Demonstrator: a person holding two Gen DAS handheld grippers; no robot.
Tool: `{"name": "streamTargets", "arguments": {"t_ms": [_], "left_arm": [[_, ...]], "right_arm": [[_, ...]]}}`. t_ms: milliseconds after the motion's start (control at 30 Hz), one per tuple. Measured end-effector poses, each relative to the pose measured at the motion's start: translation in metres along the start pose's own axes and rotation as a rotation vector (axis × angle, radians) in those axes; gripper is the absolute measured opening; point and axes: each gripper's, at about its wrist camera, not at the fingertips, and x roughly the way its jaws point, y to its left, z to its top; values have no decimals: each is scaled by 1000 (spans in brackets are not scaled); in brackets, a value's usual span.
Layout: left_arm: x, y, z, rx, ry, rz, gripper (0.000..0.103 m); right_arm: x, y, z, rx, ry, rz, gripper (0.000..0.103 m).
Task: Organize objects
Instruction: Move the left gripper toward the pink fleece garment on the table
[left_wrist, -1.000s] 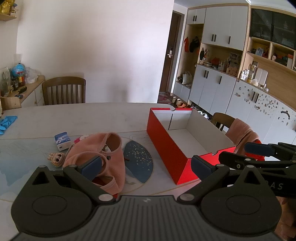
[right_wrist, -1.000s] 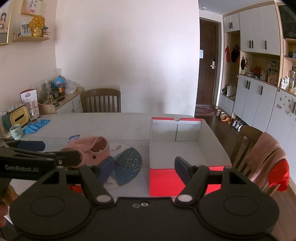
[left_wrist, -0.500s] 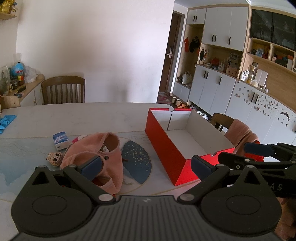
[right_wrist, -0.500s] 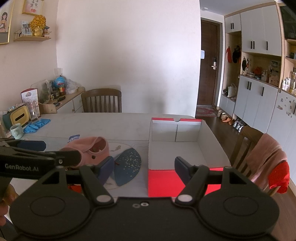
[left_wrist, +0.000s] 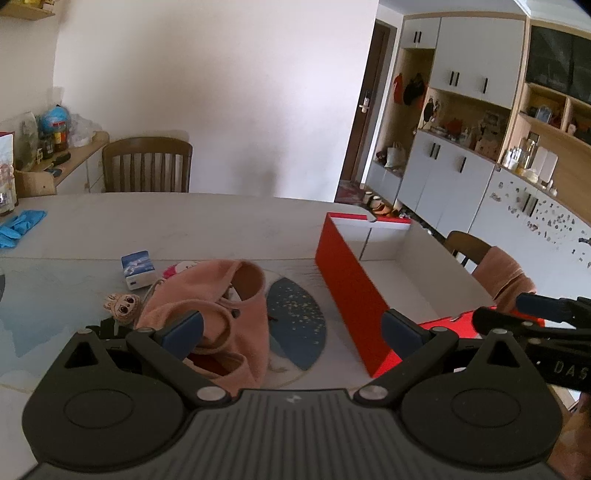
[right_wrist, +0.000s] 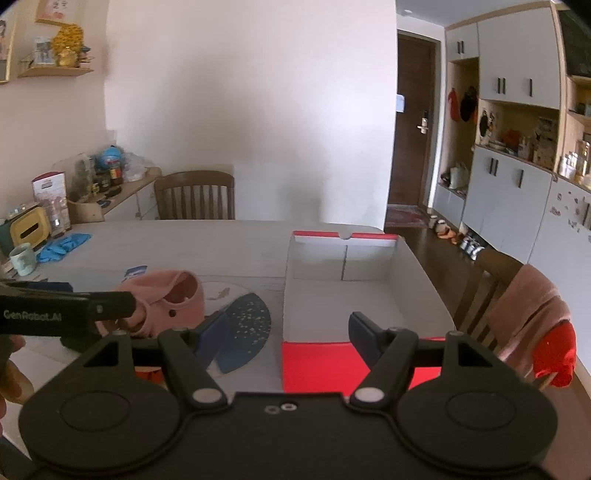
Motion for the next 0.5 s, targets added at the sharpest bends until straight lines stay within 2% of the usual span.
{"name": "streamTargets", "arguments": {"t_ms": [267, 500], "left_arm": [[27, 21, 7, 61, 40, 1, 103], [47, 45, 12, 61, 68, -17, 103]], "right_arm": [[26, -1, 8, 57, 49, -91, 72], [33, 13, 14, 71, 59, -147, 72]]}}
